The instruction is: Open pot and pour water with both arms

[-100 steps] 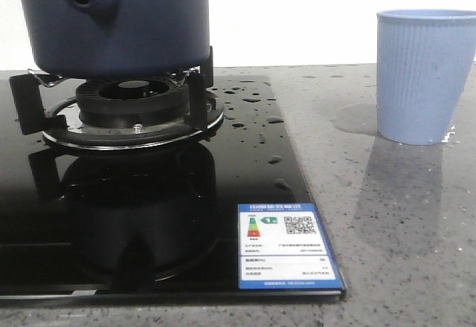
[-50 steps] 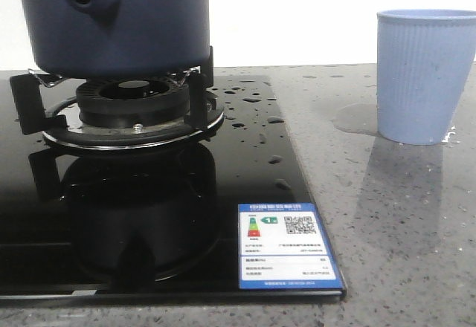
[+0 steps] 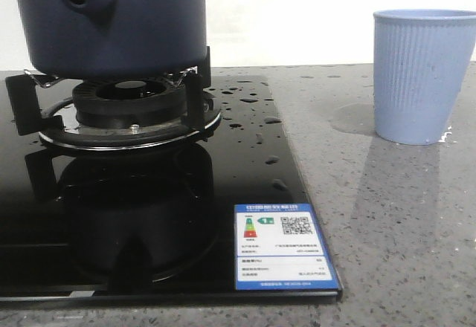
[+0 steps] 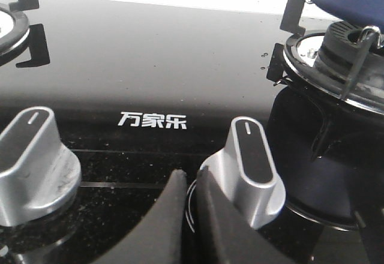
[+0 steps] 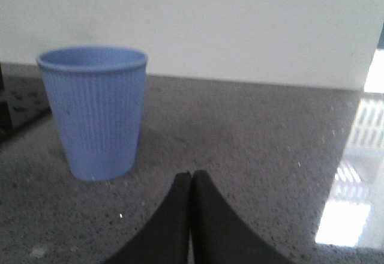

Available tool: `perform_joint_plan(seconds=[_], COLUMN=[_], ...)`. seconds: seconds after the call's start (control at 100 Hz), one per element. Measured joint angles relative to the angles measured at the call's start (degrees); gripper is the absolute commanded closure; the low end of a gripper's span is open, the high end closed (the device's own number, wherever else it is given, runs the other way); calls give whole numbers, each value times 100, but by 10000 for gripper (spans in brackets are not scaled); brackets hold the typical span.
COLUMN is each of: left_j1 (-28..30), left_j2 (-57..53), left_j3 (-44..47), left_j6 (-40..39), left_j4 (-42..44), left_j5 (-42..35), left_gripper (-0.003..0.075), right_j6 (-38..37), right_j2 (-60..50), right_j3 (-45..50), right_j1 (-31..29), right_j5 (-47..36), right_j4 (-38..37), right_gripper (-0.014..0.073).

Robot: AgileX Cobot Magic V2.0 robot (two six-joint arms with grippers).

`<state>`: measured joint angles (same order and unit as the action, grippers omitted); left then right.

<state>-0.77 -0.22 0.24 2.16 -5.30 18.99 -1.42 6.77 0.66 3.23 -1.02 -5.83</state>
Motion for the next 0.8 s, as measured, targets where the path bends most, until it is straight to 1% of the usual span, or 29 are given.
perform_joint_plan(seconds=[0.15,0.28,0.8], left_j1=[0,0,0], left_j2=[0,0,0], left_j3=[0,0,0], left_j6=[-2,-2,-14], left_j4=[0,0,0], left_j5=[0,0,0], left_gripper=[740,740,740], right_j6=[142,142,142], right_j2=[-395,-686,-729], right_j3=[0,0,-11], right_j1=[-276,-307,-307], right_j5=[997,1860,1958], right_j4=[223,428,467], right_gripper=[662,662,662])
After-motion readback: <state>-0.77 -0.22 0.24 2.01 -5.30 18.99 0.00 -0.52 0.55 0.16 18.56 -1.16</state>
